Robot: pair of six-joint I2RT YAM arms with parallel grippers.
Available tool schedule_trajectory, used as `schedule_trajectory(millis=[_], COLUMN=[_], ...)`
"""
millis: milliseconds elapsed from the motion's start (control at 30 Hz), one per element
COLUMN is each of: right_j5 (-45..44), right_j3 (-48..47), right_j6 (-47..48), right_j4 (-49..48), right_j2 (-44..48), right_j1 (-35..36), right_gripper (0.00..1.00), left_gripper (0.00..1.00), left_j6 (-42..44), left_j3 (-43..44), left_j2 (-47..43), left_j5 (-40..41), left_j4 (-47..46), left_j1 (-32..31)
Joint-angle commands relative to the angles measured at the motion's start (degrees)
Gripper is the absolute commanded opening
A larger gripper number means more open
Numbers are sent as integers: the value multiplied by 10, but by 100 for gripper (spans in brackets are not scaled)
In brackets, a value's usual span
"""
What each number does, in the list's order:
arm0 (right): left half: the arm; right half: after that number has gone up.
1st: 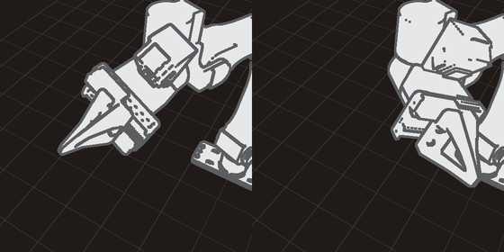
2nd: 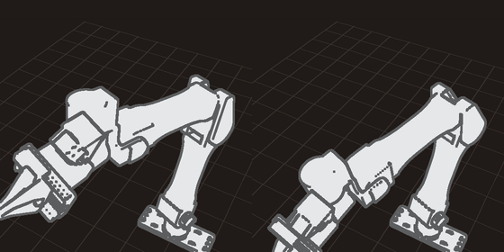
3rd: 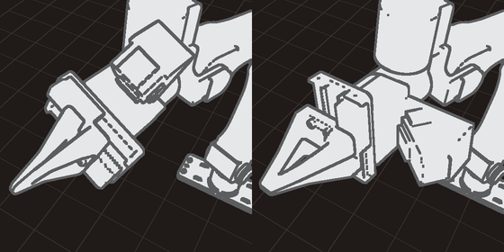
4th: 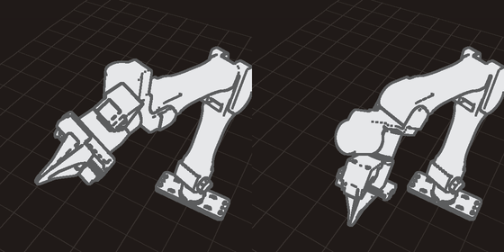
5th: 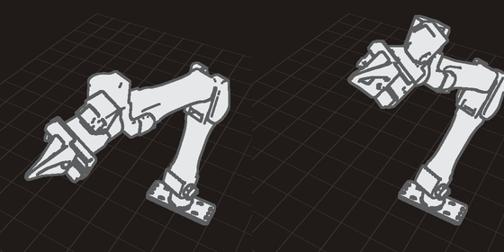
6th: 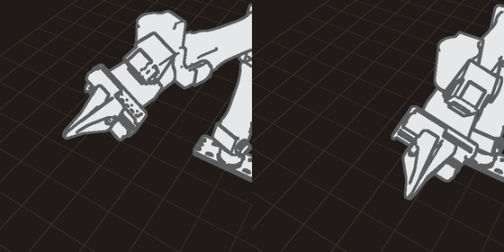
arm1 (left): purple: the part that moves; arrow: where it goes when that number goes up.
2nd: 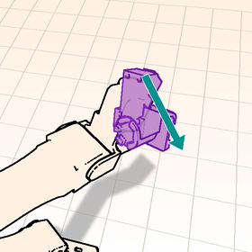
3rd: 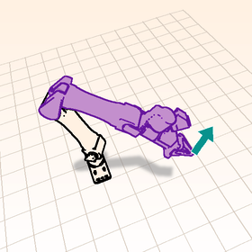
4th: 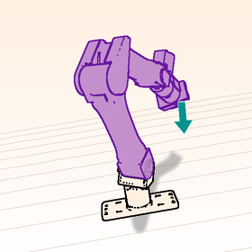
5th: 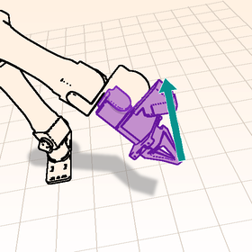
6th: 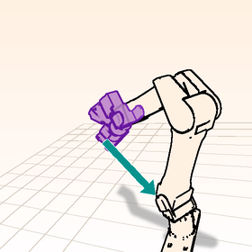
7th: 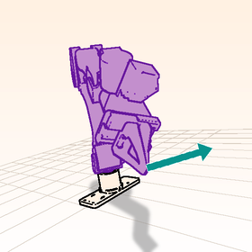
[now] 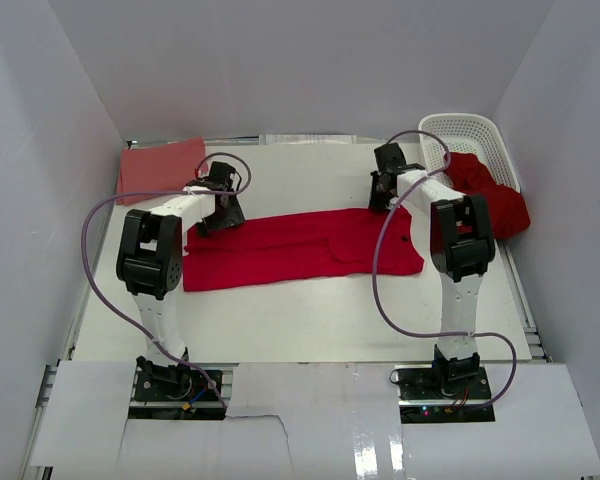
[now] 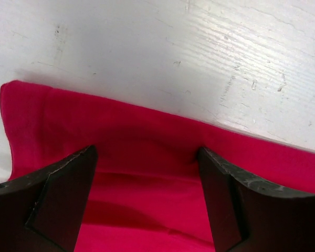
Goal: Fold and stack the t-shirts
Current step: Rotate the tshirt 90 degrees
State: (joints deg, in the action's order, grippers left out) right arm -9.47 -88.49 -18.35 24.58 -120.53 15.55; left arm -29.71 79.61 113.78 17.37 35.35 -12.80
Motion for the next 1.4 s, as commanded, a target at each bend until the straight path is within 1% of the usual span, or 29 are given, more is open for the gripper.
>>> schedule_trajectory(millis=[0, 100, 167, 233, 300, 367, 433, 467, 533, 633, 700, 767, 833, 867, 900, 933, 967, 1000, 1033, 1067, 1100, 1133, 1167, 1200, 1300, 1367], right_j5=[12, 31, 49, 64, 89, 128, 137, 140, 147, 189, 208, 235, 249, 261, 262, 261, 257, 253, 243, 234, 225, 202, 191, 180, 119, 77], right_j3=[-79, -129, -182, -234, -265, -302, -327, -345, -361, -390, -390, -372, -312, -290, -270, -237, -222, -205, -165, -144, -96, -69, -43, -16, 65, 102], right_j6=[23, 33, 38, 38, 38, 35, 33, 33, 33, 26, 20, 15, 11, 12, 13, 16, 22, 26, 31, 39, 45, 50, 59, 60, 59, 55], right_j4=[47, 61, 70, 81, 86, 86, 84, 82, 74, 64, 45, 22, -33, -51, -75, -81, -83, -87, -88, -88, -88, -89, -92, -95, -81, -61], right_j2=[-64, -93, -123, -156, -184, -211, -226, -232, -247, -266, -263, -248, -197, -155, -133, -112, -70, -50, -28, 16, 37, 60, 104, 122, 177, 189], right_j1=[-7, -7, -7, -7, -7, -7, -7, -7, -8, -14, -18, -20, -20, -19, -19, -19, -19, -19, -19, -19, -19, -19, -19, -19, -19, -19], right_gripper=[32, 34, 35, 35, 36, 36, 38, 39, 42, 45, 46, 51, 61, 62, 62, 62, 62, 62, 61, 61, 61, 61, 61, 61, 55, 22], left_gripper=[88, 88, 88, 88, 88, 88, 88, 88, 88, 88, 88, 88, 88, 88, 88, 88, 88, 88, 88, 88, 88, 88, 88, 88, 88, 88], left_j6=[-10, -18, -25, -34, -42, -57, -81, -89, -102, -130, -155, -171, -189, -193, -199, -201, -204, -212, -215, -218, -226, -228, -231, -234, -240, -242], left_j3=[-24, -58, -81, -118, -161, -203, -232, -246, -283, -327, -349, -372, -382, -390, -393, -394, -397, -400, -401, -404, -405, -406, -407, -406, -403, -397], left_j2=[-3, -38, -72, -96, -130, -166, -196, -229, -255, -292, -306, -315, -326, -327, -328, -328, -329, -333, -338, -341, -343, -346, -350, -352, -358, -359], left_j5=[23, 14, 10, 5, 0, -21, -30, -35, -50, -89, -108, -111, -92, -93, -97, -102, -107, -107, -103, -100, -98, -96, -97, -99, -102, -102], left_j4=[26, 31, 30, 29, 27, 25, 24, 24, 24, 24, 24, 25, 25, 25, 24, 24, 24, 24, 24, 25, 28, 30, 31, 32, 38, 45], left_j1=[7, 2, -6, -13, -28, -39, -44, -52, -62, -86, -100, -127, -144, -150, -153, -157, -166, -174, -189, -196, -202, -210, -214, -218, -228, -233])
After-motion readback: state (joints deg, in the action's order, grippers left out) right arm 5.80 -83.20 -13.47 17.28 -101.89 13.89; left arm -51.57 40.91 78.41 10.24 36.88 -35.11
